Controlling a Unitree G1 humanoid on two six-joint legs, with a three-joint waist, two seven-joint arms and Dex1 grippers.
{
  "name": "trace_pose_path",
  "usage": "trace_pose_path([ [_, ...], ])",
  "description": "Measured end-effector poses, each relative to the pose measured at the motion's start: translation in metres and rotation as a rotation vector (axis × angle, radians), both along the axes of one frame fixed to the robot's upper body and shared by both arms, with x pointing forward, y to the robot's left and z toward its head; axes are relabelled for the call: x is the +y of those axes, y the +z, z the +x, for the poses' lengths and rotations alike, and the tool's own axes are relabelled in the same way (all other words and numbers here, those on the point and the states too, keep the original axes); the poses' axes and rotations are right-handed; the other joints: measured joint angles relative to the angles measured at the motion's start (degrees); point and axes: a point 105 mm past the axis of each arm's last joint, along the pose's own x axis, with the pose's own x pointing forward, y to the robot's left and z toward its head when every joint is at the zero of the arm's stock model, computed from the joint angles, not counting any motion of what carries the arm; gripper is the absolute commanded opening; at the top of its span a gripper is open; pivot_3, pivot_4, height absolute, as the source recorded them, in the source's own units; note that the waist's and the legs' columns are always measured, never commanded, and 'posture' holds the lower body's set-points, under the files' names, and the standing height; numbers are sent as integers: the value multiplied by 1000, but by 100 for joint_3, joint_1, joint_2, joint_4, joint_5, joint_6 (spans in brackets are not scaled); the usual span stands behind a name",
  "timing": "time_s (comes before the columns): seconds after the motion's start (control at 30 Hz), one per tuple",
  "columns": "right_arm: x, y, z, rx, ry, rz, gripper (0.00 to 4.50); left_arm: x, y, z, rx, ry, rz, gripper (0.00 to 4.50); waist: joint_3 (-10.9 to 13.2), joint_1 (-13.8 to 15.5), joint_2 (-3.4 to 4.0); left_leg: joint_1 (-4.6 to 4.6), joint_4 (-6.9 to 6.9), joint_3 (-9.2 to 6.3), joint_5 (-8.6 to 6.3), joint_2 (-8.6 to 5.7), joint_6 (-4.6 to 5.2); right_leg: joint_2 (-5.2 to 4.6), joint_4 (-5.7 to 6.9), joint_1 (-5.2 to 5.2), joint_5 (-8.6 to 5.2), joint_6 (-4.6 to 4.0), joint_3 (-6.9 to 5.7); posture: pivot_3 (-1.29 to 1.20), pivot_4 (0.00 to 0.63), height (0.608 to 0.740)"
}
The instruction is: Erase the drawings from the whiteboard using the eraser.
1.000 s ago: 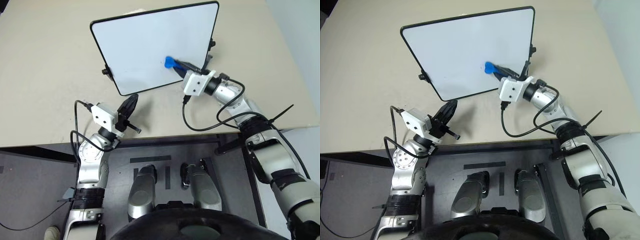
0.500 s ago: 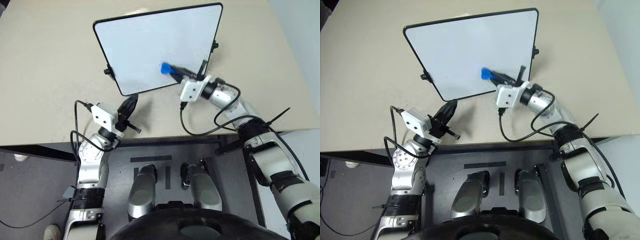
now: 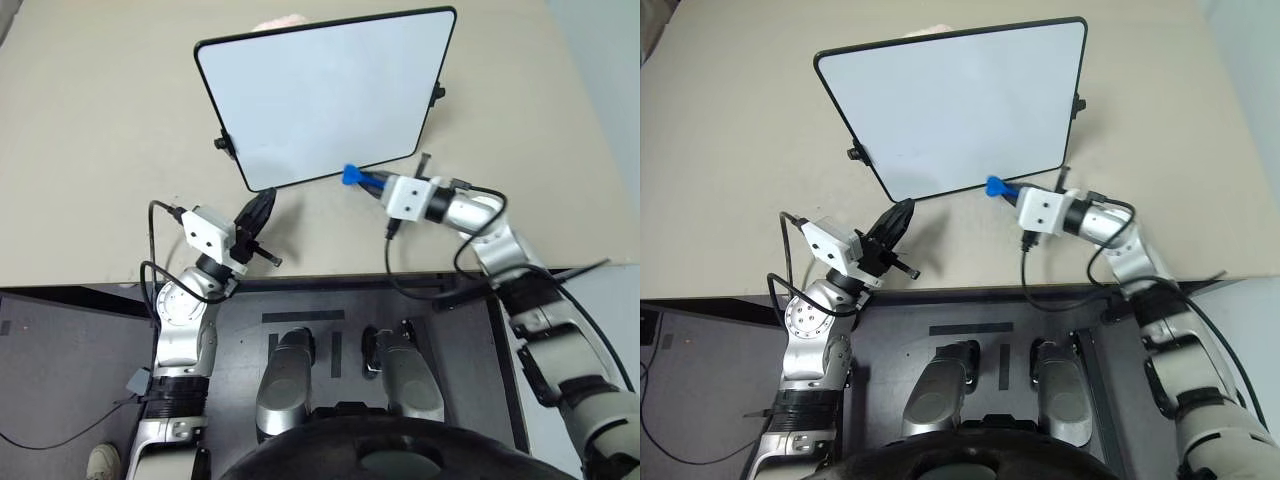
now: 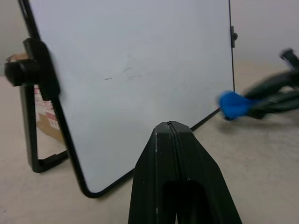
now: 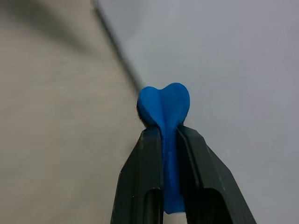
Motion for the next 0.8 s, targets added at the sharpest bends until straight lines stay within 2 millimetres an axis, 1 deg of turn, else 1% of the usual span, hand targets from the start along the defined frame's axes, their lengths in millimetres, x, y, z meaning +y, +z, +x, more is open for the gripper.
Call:
trace_pose_path([
  [0.03,-8,-3,-7,64,-7,-5,425,0,0,0,0,-3,2,0,-1,-5,-1,1,1,0,0,-3,0,0,0,1,-2,3,0,0,150,740],
  [0.07,-12,-2,-10,109,-18,6,425,0,0,0,0,-7,5,0,-1,-10,-2,3,2,1,0,-3,-1,0,1,2,-2,3,1,0,150,740],
  [0.17,-22,-3,-14,203,-52,3,1156,-1,3,1,-9,-23,9,0,-3,-49,-5,13,1,0,9,1,-9,5,8,7,2,-1,1,0,150,740],
  [0.27,-26,-5,-18,257,-64,-4,2201,-1,4,1,-11,-33,17,0,-3,-50,-5,20,0,-2,37,4,21,9,13,11,0,8,1,0,150,740],
  [0.33,-25,-6,-20,283,-67,1,2846,1,2,1,-4,-33,23,0,-3,-50,-5,22,1,-2,45,4,30,10,12,15,-24,50,2,0,150,740],
  [0.37,-24,-5,-20,282,-66,2,3220,2,2,2,-2,-32,23,0,-3,-50,-5,22,1,-1,47,4,31,10,12,16,-24,52,3,0,150,740],
  [0.47,-18,-2,-19,266,-62,28,3220,5,3,3,0,-30,30,0,-3,-50,-5,24,1,-2,51,4,36,10,12,17,-21,54,3,0,150,740],
  [0.53,-18,3,-17,245,-70,45,3220,8,4,3,3,-24,40,0,-3,-50,-5,25,1,-2,53,4,39,11,13,17,-19,50,3,0,150,740],
  [0.63,-28,16,-10,205,-116,87,3220,11,2,1,16,-19,43,0,-3,-37,-5,21,1,-2,50,2,44,11,10,17,4,12,5,0,150,740],
  [0.67,-31,19,-9,194,-134,97,3220,11,0,-1,25,-20,46,0,-3,-38,-5,20,1,-2,49,3,46,10,9,16,5,11,5,0,150,740],
  [0.8,-43,21,-7,174,-196,127,3220,14,1,-2,41,-34,56,0,-3,-27,-5,19,0,-7,47,3,48,14,10,16,1,11,5,0,150,740],
])
